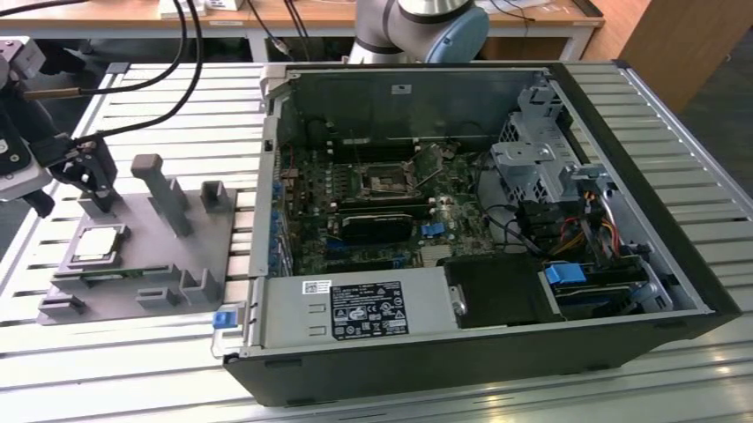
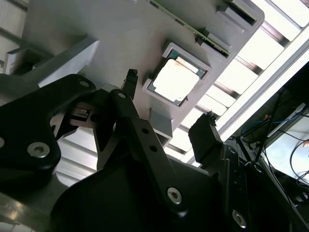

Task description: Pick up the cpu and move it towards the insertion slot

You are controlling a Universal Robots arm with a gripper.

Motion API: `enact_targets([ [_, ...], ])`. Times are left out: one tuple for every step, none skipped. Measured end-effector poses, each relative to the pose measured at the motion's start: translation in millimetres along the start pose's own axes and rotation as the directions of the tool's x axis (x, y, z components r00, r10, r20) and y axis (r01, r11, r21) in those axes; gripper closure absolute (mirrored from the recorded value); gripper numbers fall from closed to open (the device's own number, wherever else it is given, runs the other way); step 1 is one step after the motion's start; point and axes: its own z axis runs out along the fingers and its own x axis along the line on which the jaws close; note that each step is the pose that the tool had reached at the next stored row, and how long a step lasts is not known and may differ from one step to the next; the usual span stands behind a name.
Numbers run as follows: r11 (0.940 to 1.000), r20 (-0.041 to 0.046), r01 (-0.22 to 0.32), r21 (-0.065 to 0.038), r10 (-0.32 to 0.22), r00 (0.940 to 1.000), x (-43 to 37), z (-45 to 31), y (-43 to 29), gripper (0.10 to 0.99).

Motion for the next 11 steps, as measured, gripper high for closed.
enact_targets([
  [1.0,0.0001,0.0,0.0,0.0,1.0,0.0,0.4,0.0,0.38],
  [1.0,0.0002,0.0,0.0,0.0,1.0,0.0,0.8,-0.1,0.38],
  [1.0,0.0002,0.0,0.0,0.0,1.0,0.0,1.3,-0.1,0.38],
  [1.0,0.0002,0.0,0.0,0.0,1.0,0.0,1.7,-0.2,0.38],
  [1.0,0.0002,0.0,0.0,0.0,1.0,0.0,2.2,-0.2,0.38],
  [1.0,0.0002,0.0,0.0,0.0,1.0,0.0,2.7,-0.2,0.38],
  [1.0,0.0001,0.0,0.0,0.0,1.0,0.0,3.1,-0.3,0.38],
  [1.0,0.0002,0.0,0.0,0.0,1.0,0.0,3.7,-0.3,0.38],
  [1.0,0.0002,0.0,0.0,0.0,1.0,0.0,4.2,-0.4,0.38],
  [1.0,0.0002,0.0,0.0,0.0,1.0,0.0,4.7,-0.4,0.38],
  [1.0,0.0002,0.0,0.0,0.0,1.0,0.0,5.2,-0.4,0.38],
])
